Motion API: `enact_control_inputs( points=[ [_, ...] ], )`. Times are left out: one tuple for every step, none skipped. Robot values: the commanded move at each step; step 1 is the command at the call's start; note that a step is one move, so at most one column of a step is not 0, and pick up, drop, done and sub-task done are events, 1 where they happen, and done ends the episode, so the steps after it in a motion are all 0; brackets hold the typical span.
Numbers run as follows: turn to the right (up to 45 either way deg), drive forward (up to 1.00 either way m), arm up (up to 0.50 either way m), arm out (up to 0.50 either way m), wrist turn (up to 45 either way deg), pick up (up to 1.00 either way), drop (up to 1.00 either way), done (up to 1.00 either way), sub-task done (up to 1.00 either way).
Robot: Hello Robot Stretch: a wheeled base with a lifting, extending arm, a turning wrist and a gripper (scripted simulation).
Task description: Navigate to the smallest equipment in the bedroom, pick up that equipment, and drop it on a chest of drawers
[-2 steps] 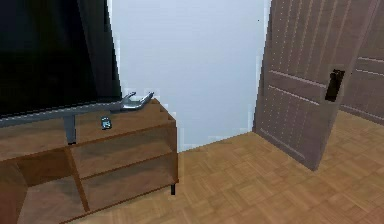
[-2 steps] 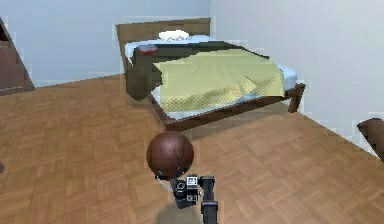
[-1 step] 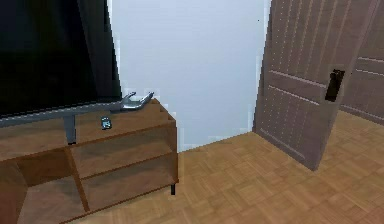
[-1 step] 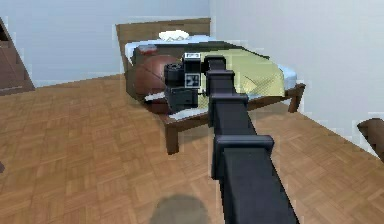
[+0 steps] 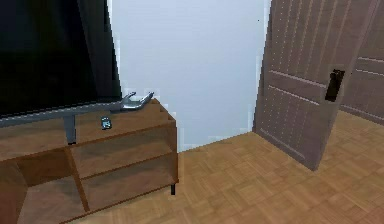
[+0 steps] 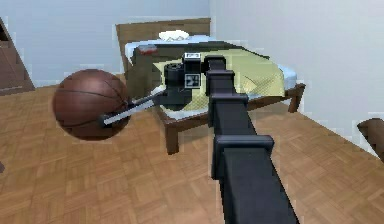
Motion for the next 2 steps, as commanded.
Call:
enact_control_inputs(
  points=[
    [0.0,0.00,0.00,0.00,-45.0,0.00,0.00,0.00,0.00],
    [0.0,0.00,0.00,0.00,-21.0,0.00,0.00,0.00,0.00]
  ],
)
